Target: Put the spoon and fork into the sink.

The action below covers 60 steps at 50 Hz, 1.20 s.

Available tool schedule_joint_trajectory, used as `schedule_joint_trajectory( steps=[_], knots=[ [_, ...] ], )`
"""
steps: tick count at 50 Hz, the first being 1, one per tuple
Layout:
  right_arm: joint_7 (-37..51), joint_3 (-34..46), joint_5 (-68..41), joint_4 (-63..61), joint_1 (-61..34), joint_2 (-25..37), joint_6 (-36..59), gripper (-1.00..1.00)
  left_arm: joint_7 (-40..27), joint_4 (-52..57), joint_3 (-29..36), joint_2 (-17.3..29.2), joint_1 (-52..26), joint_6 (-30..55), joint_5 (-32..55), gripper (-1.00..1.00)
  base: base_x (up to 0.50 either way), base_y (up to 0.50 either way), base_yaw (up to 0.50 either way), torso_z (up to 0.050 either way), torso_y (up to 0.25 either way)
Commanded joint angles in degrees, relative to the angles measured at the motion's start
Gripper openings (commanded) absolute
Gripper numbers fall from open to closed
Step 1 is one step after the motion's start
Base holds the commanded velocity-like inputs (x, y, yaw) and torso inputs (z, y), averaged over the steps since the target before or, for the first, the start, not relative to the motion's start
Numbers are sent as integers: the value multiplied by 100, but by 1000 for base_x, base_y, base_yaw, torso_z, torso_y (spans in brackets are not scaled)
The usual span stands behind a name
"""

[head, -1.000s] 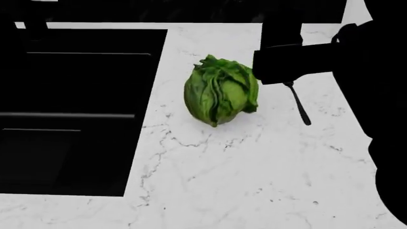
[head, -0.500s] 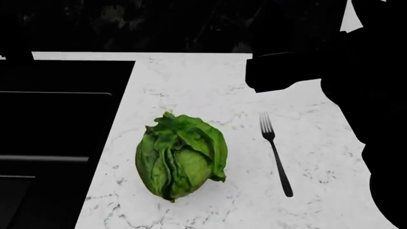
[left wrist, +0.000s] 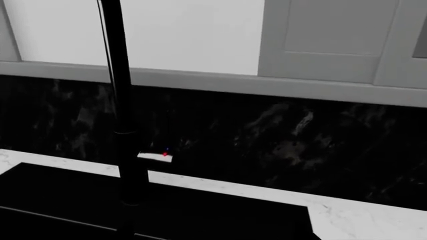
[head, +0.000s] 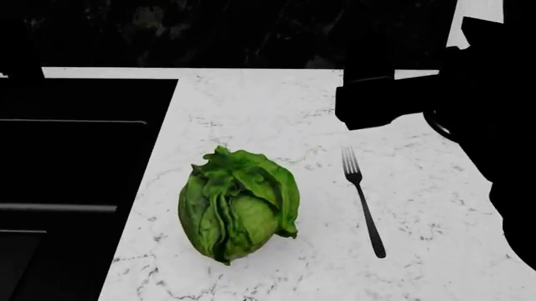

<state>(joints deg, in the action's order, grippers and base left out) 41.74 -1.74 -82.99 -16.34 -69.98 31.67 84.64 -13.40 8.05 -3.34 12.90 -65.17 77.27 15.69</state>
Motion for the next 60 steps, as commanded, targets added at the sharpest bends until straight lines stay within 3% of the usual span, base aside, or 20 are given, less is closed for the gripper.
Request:
schedule_joint_trajectory(
  steps=[1, 12, 23, 40, 60],
  knots=[
    [168, 268, -239, 1472, -577, 31, 305, 100, 110, -138, -102, -81, 0, -103, -139, 100, 0, 0, 0, 0, 0],
    [-445, 814, -515, 2395, -622, 332, 341, 100, 118, -235, -105, -65, 57, -208, -116, 100, 0, 0, 0, 0, 0],
    [-1418, 1282, 181, 2666, -272, 509, -185, 100, 117, -232, -120, -35, 129, -229, -83, 100, 0, 0, 0, 0, 0],
    [-2448, 2329, 1471, 3273, -156, 286, -1084, 100, 148, -537, -29, 0, 229, -531, -95, 100, 0, 0, 0, 0, 0],
    [-2641, 2791, 1659, 3543, 110, 284, -982, 100, 126, -678, 16, 3, 330, -670, -80, 100, 0, 0, 0, 0, 0]
  ],
)
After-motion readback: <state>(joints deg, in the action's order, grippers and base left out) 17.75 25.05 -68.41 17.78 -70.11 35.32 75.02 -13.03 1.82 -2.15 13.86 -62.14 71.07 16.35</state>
